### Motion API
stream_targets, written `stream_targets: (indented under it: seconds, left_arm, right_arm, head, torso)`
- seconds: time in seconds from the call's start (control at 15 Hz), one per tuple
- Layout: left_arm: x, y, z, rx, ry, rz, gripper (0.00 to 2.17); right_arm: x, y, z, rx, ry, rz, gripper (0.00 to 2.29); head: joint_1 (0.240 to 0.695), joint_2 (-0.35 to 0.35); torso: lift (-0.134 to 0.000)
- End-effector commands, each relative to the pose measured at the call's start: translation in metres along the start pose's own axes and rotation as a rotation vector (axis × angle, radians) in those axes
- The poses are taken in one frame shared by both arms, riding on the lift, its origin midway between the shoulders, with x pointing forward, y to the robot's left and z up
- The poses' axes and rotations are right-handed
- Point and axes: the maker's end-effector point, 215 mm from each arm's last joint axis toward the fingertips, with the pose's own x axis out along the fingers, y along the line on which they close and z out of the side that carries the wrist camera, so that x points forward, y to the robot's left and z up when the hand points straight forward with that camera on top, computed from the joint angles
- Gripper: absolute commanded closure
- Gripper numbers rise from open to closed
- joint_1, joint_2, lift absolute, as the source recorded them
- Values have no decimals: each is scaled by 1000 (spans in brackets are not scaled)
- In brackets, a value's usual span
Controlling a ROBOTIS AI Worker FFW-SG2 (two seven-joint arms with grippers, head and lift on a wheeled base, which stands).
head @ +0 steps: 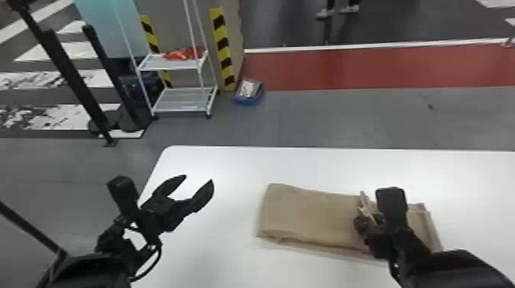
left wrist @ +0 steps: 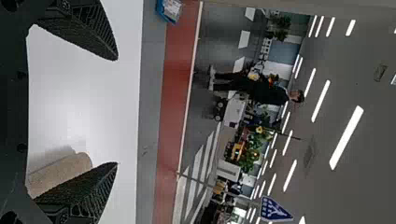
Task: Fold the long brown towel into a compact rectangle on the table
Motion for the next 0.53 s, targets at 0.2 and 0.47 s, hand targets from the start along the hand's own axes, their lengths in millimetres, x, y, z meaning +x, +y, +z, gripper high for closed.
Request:
stream_targets:
  seconds: [0.2,0.47]
  left_arm:
    - [-5,3,-3,-4,6,5,80]
    - [-5,3,-4,-4,7,2,80]
  right_arm:
    - [1,-10,12,3,-16,-21,572]
    - [8,-15,16,0,-17,-28,576]
  head:
    - [695,138]
    - [695,136]
  torso:
    - [0]
    - [0]
